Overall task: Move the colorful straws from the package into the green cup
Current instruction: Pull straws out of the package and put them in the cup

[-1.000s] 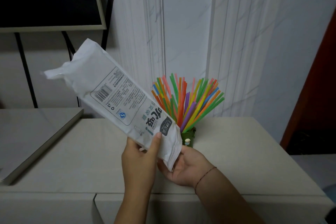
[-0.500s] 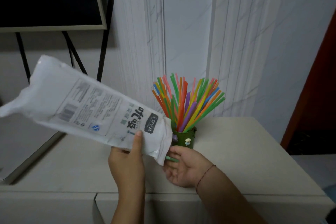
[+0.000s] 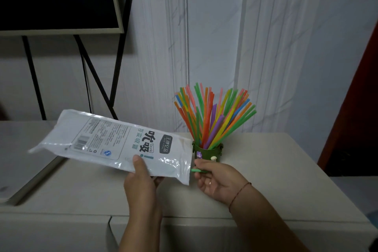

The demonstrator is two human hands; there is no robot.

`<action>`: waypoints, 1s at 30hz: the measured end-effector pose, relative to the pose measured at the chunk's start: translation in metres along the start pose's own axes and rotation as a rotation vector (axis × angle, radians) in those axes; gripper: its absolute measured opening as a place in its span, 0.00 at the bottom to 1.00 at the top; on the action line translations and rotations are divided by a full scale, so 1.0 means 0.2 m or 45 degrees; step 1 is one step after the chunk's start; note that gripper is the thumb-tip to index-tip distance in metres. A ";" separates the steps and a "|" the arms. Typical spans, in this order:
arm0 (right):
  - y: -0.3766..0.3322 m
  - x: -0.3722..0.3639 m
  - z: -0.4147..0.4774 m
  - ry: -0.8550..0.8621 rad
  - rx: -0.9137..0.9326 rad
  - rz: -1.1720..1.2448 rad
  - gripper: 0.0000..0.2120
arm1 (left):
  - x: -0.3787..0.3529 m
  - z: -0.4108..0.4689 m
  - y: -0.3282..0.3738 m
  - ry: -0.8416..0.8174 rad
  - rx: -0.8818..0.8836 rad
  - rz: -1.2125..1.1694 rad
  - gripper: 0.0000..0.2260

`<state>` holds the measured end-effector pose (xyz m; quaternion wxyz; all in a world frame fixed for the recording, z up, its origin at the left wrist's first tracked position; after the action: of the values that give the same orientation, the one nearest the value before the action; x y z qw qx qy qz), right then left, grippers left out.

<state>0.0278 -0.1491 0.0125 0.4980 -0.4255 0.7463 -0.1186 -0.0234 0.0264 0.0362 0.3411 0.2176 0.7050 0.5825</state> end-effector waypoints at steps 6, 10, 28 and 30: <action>0.01 -0.03 0.01 -0.031 0.036 0.050 0.08 | 0.00 -0.02 0.03 0.038 -0.074 0.015 0.11; -0.11 0.04 0.01 0.055 0.194 0.315 0.11 | 0.01 -0.02 0.02 0.040 -0.039 -0.025 0.11; -0.19 -0.02 -0.02 -0.096 0.279 0.408 0.05 | -0.04 -0.01 -0.10 -0.076 0.312 -0.266 0.05; -0.27 0.02 -0.03 -0.014 0.456 0.343 0.06 | -0.02 0.01 -0.11 -0.050 0.343 -0.306 0.06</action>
<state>0.0502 -0.1871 0.0449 0.5810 -0.2272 0.7607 -0.1795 -0.0178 0.0194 0.0152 0.3898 0.1869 0.7908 0.4333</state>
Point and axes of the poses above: each hand's wrist, its own z-axis towards the middle knuckle, its own x-axis out of the back of the hand, y = z × x, the point moved 8 cm from there along z, towards the middle knuckle, and after that the axes turned 13 degrees about z, right-handed, at the moved point
